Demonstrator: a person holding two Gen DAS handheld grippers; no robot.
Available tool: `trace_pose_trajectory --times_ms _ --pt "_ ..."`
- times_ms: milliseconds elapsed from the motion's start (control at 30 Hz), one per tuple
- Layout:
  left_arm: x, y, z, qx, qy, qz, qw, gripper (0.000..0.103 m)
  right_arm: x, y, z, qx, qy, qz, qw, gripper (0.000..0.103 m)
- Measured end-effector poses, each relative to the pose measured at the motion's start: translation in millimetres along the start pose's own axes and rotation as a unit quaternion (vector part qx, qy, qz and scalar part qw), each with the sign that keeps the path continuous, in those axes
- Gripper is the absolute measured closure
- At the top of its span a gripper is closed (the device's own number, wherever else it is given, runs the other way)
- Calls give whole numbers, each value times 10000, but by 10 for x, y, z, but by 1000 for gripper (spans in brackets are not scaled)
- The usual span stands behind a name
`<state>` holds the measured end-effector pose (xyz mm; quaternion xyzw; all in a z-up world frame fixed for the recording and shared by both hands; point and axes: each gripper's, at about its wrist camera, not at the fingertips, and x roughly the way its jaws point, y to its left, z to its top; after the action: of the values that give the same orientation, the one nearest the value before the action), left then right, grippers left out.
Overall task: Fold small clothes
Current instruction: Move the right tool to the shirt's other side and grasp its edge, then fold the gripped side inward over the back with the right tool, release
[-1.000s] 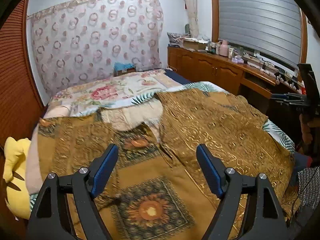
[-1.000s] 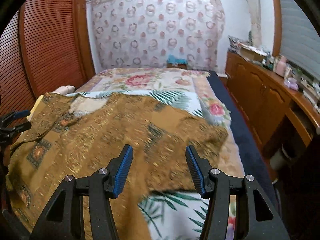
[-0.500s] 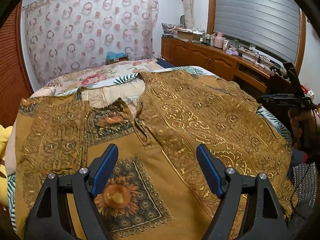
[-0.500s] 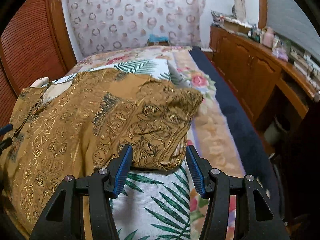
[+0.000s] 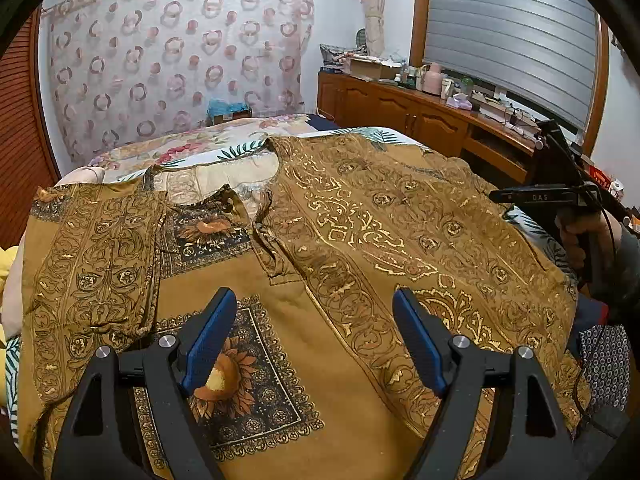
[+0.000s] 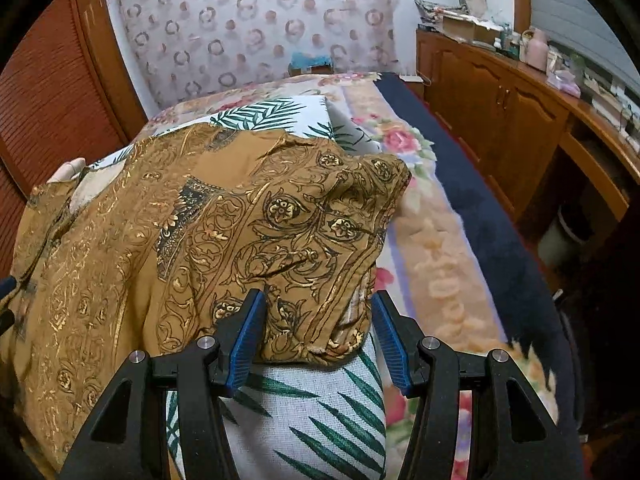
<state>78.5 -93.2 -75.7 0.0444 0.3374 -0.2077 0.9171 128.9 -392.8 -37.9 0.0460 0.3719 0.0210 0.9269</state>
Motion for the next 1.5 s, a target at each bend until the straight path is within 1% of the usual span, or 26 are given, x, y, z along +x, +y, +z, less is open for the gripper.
trace_pose_trajectory --times_ms 100,133,200,267,300,367,467,600,667,767,900,967,1033,1100,1133,1167,1200,1300,1367,1500 --pt "-9 -1 -4 61 -8 69 10000 22 -21 96 -41 -257 -68 -212 9994 48" --pt "-18 7 -4 50 -23 65 10000 22 -24 113 -55 -281 -71 -247 9993 54" --pt "-23 32 0 14 -34 68 10000 22 -39 165 -68 -372 -76 -307 9988 59" --pt "-38 50 3 11 -53 94 9999 22 -54 241 -84 -557 -95 -366 9977 73" --pt "-54 58 3 10 -73 114 9999 22 -59 279 -95 -616 -98 -349 9974 76" --pt "-70 74 4 10 -99 130 9999 22 -78 348 -111 -727 -113 -311 9968 90" --pt "-112 121 20 5 -153 187 9997 22 -184 436 -95 -871 -333 -203 9954 92" --pt "-180 235 45 -26 -232 321 9992 22 -458 573 17 -960 -753 -210 9923 92" --pt "-236 308 56 -76 -292 387 9988 22 -610 711 70 -1072 -967 -70 9895 93" --pt "-309 399 64 -154 -379 472 9980 22 -752 975 71 -1308 -1137 130 9848 93" --pt "-381 501 48 -273 -451 546 9971 22 -830 1405 -48 -1735 -1160 571 9763 92" --pt "-398 527 39 -318 -465 552 9969 22 -804 1555 -140 -1858 -1050 745 9741 92" --pt "-413 560 18 -364 -477 561 9966 22 -751 1602 -211 -1875 -860 928 9741 92" --pt "-422 571 4 -386 -479 557 9965 22 -709 1616 -268 -1908 -751 1031 9733 86" --pt "-422 580 -5 -409 -480 557 9965 22 -702 1616 -296 -1902 -716 1035 9736 80" --pt "-420 587 -12 -422 -480 554 9964 22 -690 1591 -288 -1886 -686 1046 9741 77" --pt "-423 589 -22 -435 -483 550 9964 22 -691 1600 -308 -1866 -670 1070 9743 76" --pt "-419 601 -35 -480 -491 528 9962 22 -707 1509 -206 -1831 -838 1056 9738 69" --pt "-424 597 -44 -491 -483 511 9963 22 -692 1458 -150 -1772 -924 1041 9743 61" --pt "-423 576 -47 -470 -494 476 9965 22 -664 1451 -155 -1592 -982 857 9786 58"
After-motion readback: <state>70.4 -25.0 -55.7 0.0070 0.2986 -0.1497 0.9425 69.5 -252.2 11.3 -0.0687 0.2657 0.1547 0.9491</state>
